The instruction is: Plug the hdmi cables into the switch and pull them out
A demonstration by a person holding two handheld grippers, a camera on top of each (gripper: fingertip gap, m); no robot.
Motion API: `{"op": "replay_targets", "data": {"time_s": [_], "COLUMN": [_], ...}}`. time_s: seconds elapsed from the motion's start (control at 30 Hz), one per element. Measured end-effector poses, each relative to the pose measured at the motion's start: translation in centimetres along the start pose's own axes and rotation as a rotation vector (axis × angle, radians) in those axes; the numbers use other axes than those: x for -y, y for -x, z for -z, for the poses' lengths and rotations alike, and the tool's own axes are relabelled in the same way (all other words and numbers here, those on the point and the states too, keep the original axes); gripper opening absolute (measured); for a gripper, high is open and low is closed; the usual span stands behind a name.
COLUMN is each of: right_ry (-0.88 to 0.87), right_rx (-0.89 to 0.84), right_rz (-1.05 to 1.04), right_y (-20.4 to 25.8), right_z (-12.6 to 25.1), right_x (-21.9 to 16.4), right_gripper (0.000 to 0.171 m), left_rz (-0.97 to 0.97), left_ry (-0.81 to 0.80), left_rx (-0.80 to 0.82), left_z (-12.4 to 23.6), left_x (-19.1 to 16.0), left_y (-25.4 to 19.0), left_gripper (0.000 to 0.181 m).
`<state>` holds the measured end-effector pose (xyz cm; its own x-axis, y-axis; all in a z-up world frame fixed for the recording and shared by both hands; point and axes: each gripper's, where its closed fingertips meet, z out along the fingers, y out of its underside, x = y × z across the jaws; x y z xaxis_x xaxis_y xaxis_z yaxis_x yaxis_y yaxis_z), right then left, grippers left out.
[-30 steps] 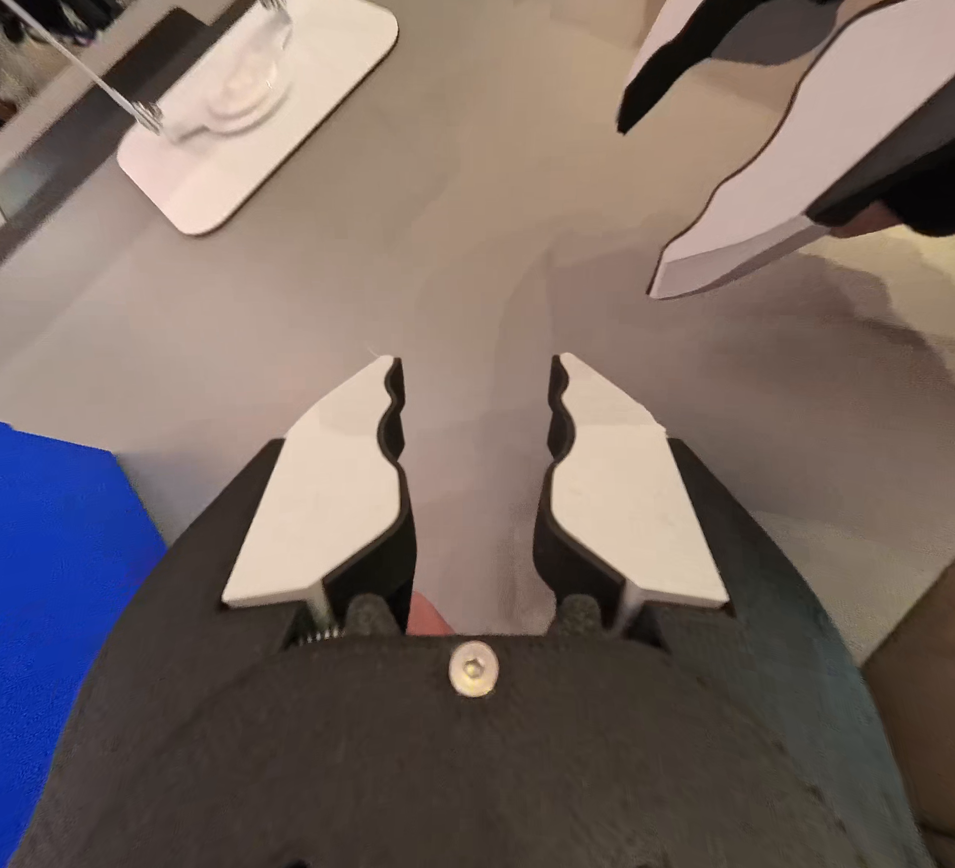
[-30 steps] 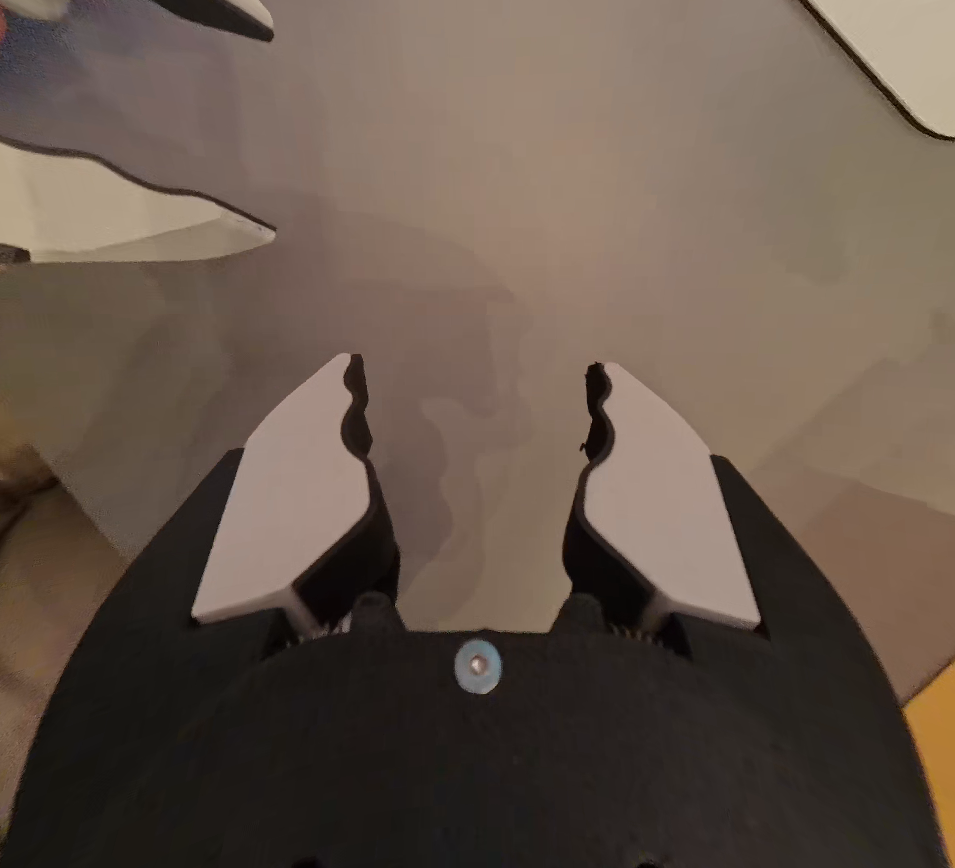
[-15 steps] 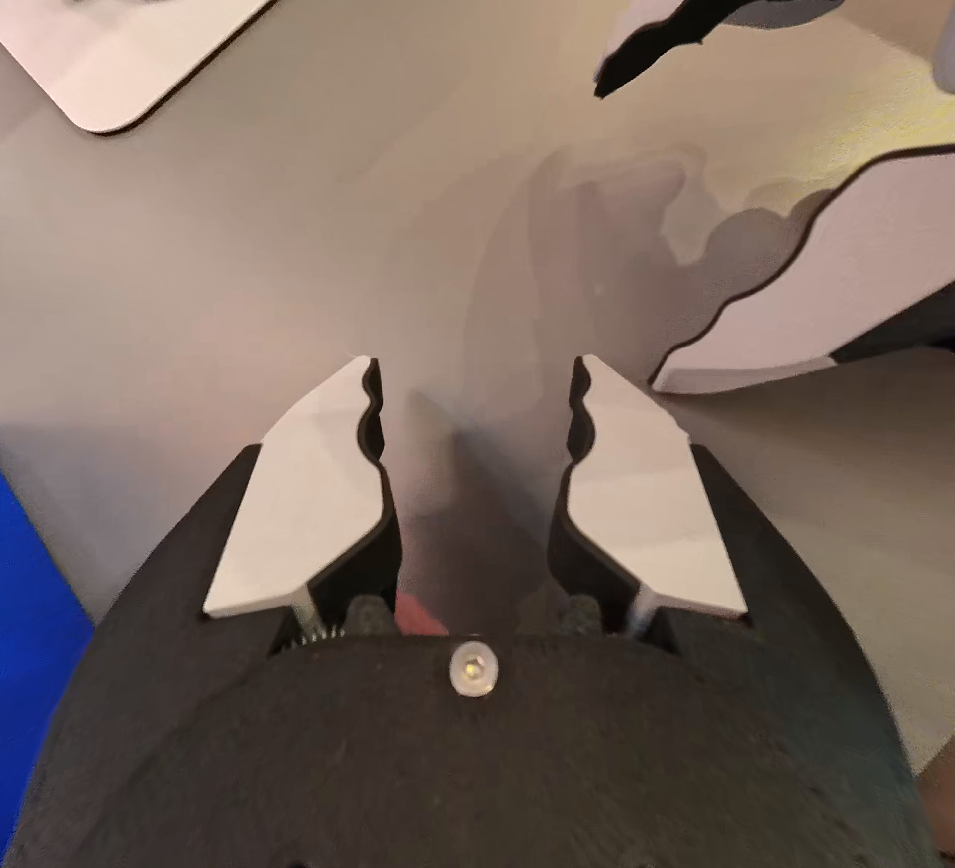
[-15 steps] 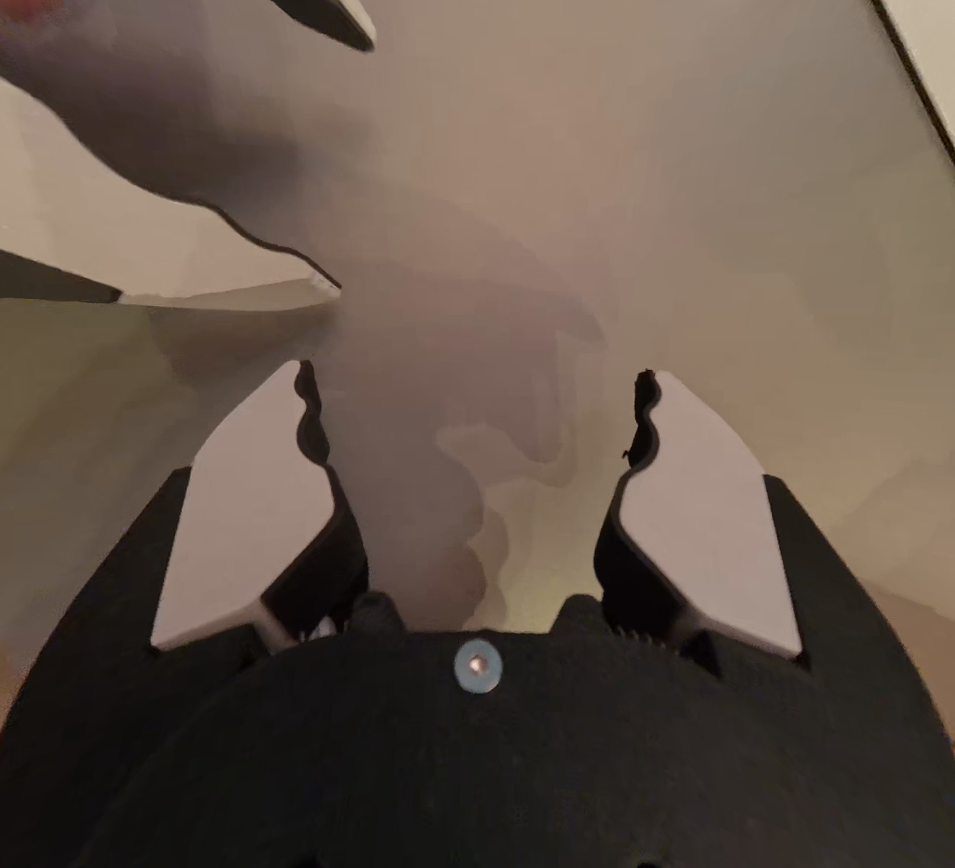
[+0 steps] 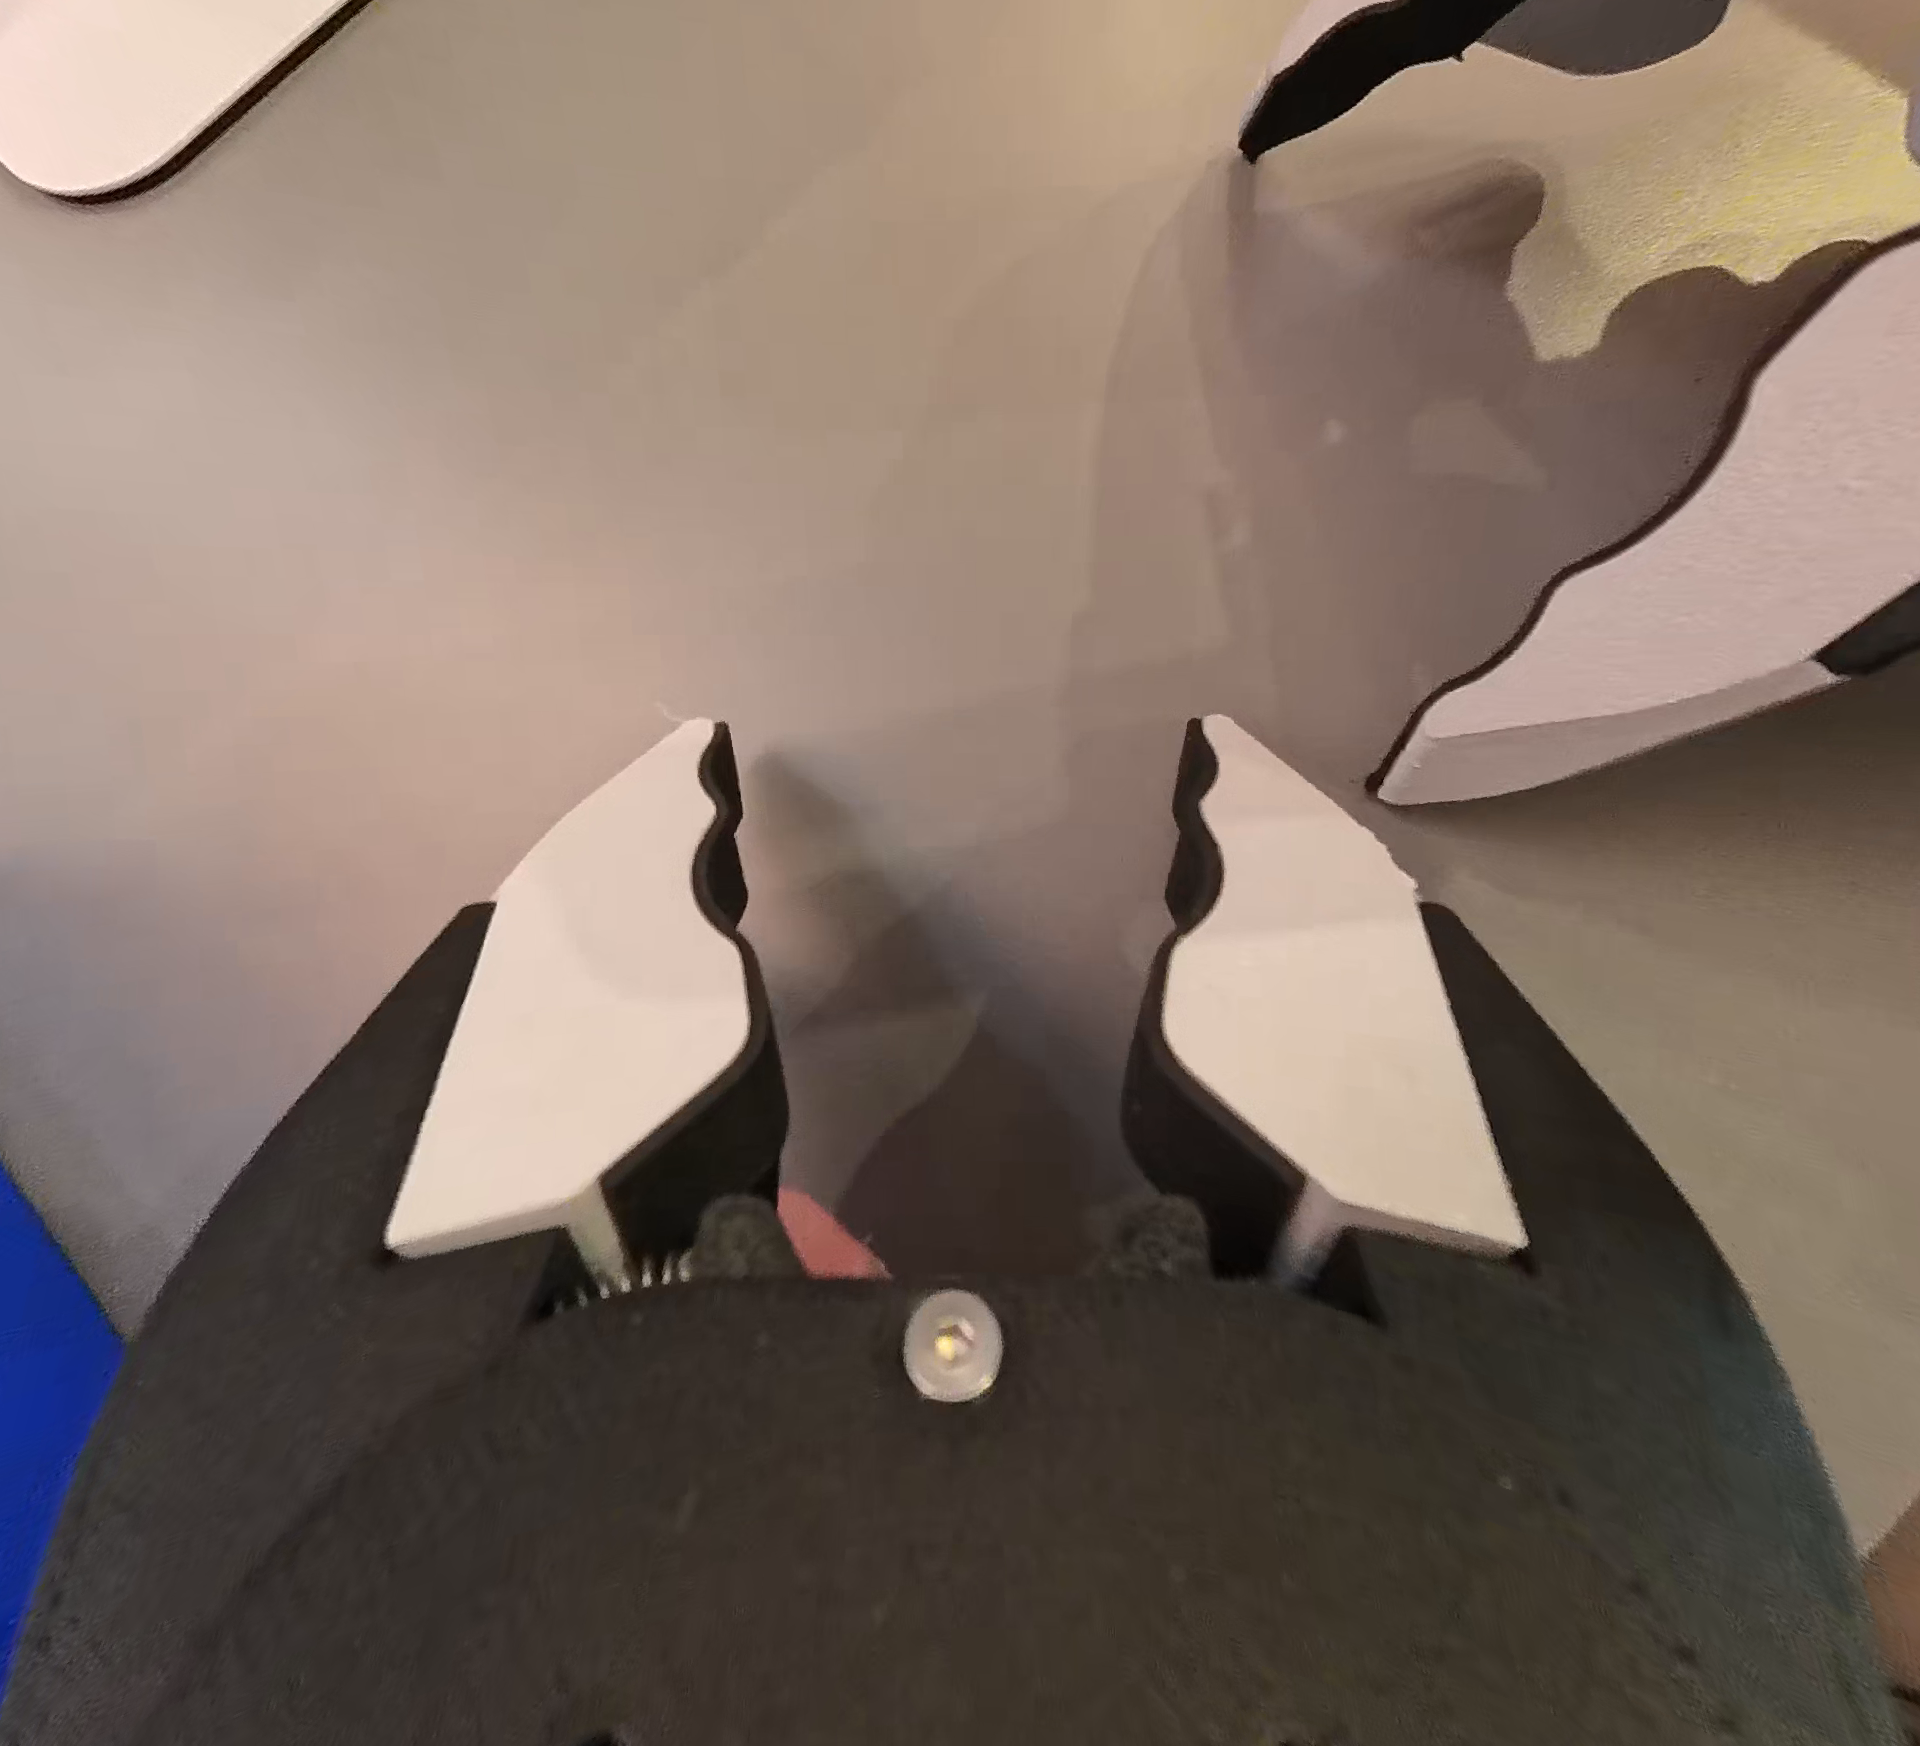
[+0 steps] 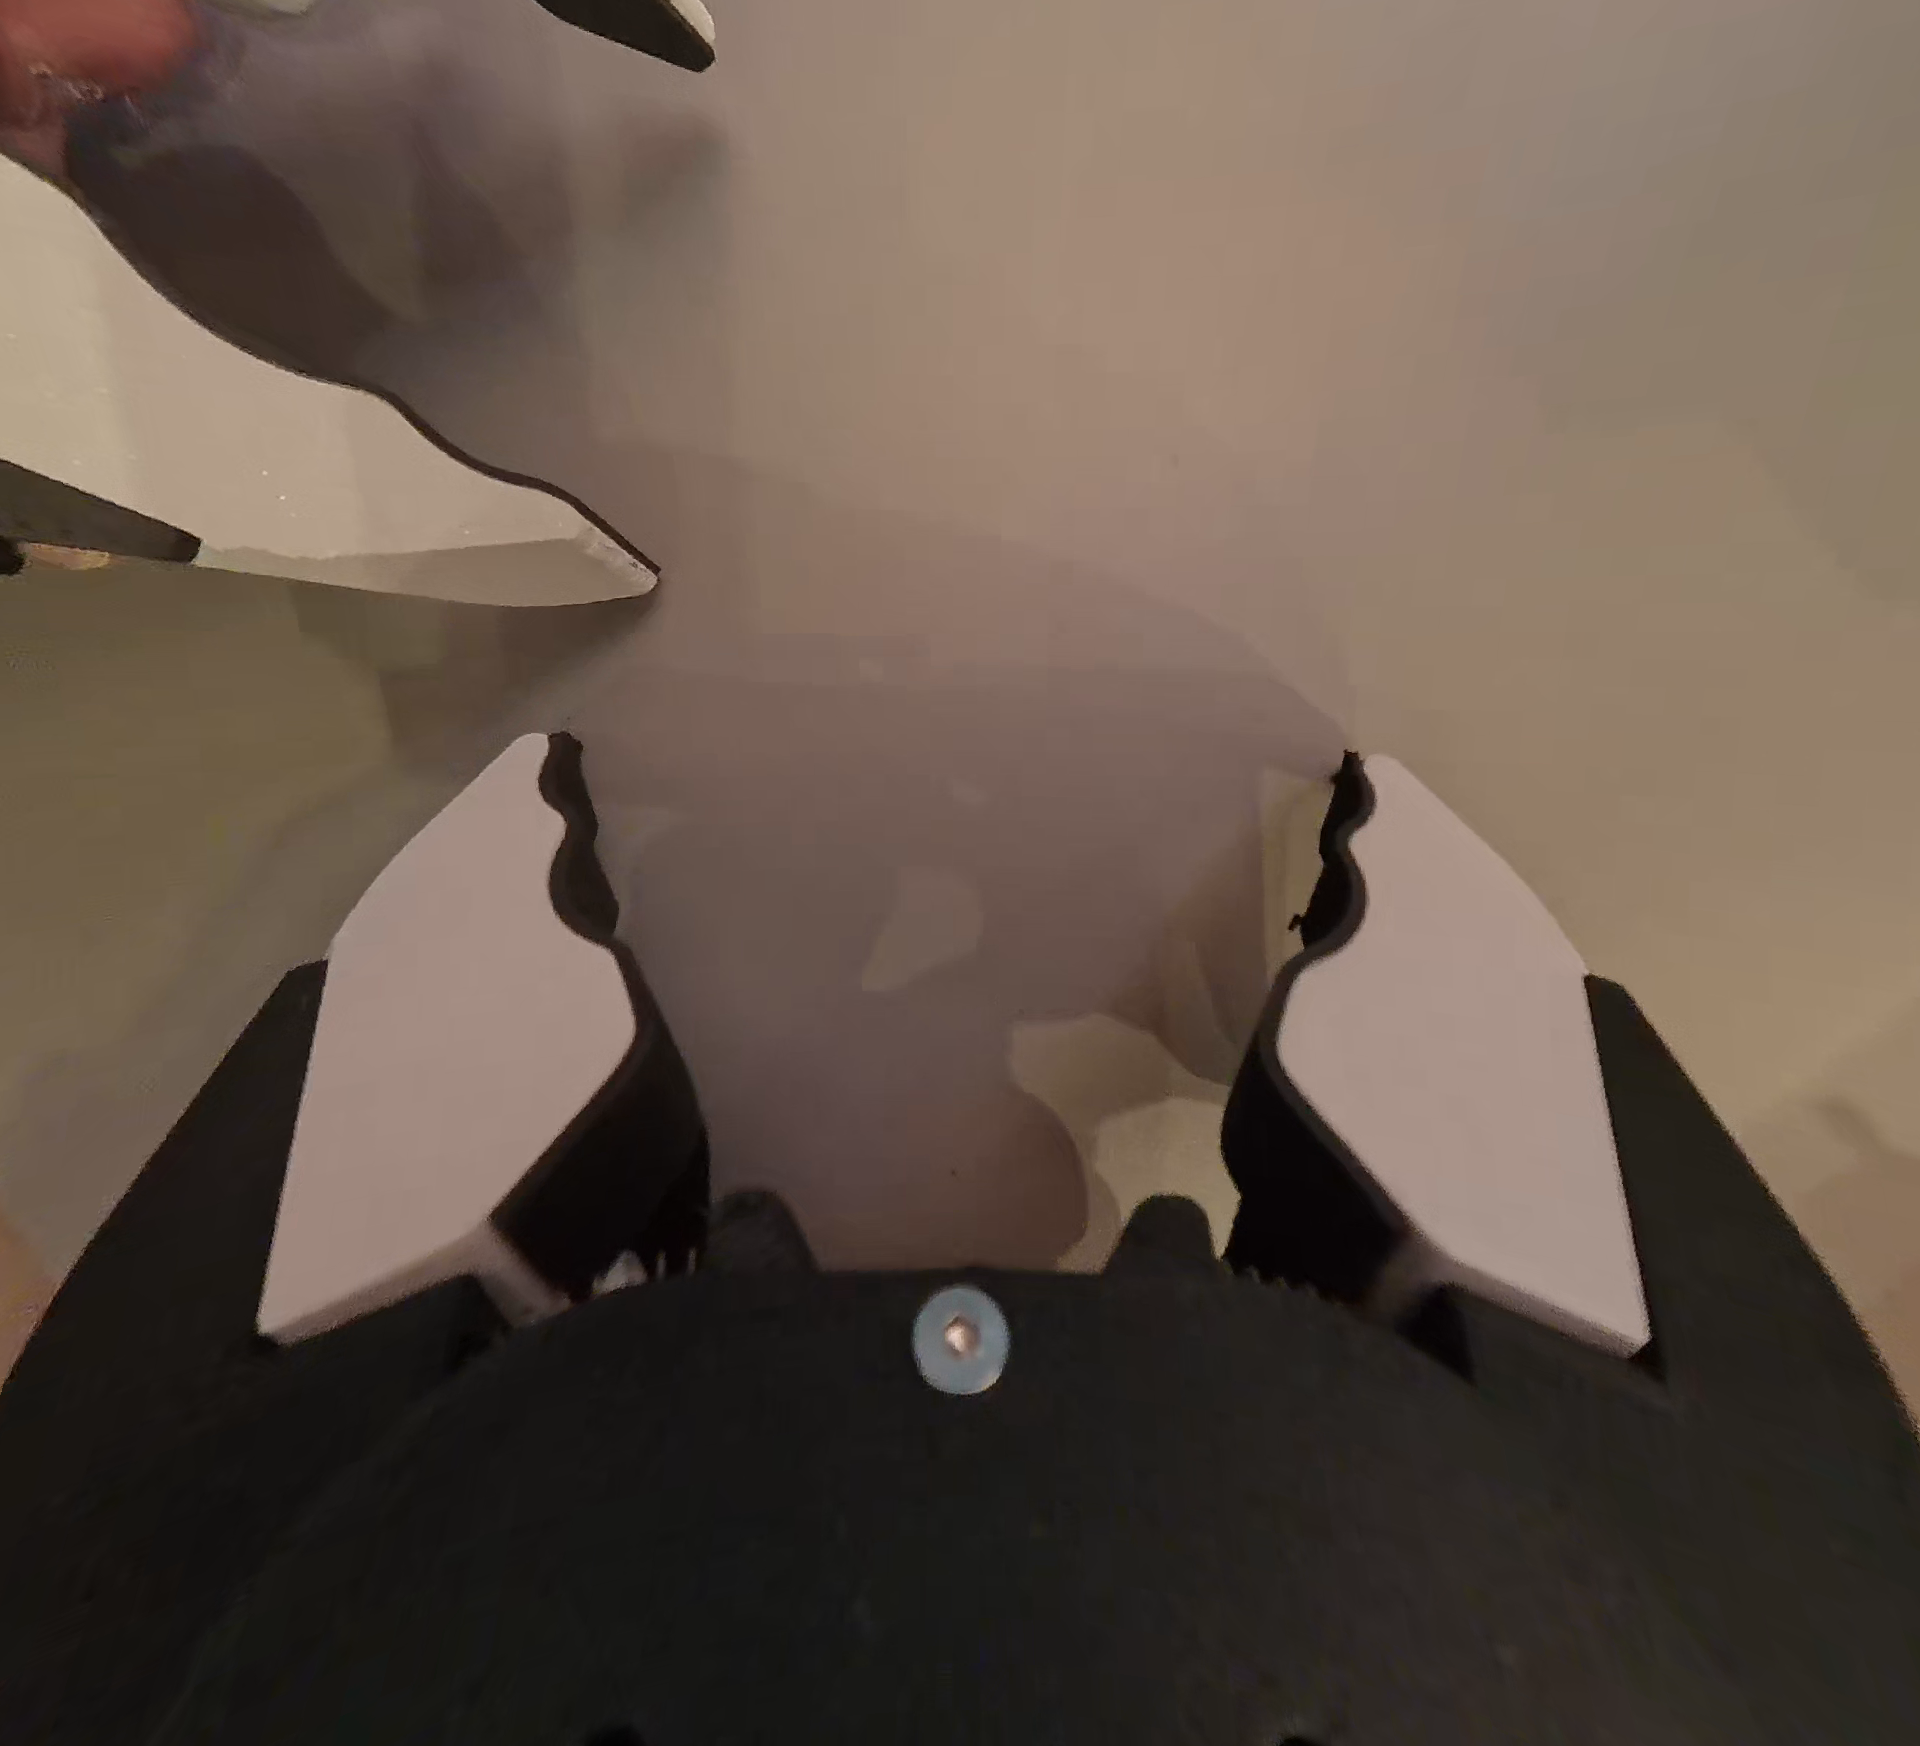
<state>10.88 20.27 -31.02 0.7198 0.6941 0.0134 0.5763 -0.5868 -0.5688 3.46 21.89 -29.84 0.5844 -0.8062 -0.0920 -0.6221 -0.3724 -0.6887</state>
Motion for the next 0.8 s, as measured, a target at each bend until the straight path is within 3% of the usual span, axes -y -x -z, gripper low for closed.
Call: {"op": "replay_targets", "data": {"time_s": [0.8], "right_ry": [-0.017], "right_rx": [0.043], "right_rz": [0.061], "right_y": [0.10], "right_z": [0.19], "right_x": [-0.27], "right_gripper": [0.134], "left_rz": [0.027], "left_ry": [0.010], "left_rx": [-0.060], "left_z": [0.34], "left_x": [-0.28], "left_y": [-0.77], "left_gripper": [0.069]}}
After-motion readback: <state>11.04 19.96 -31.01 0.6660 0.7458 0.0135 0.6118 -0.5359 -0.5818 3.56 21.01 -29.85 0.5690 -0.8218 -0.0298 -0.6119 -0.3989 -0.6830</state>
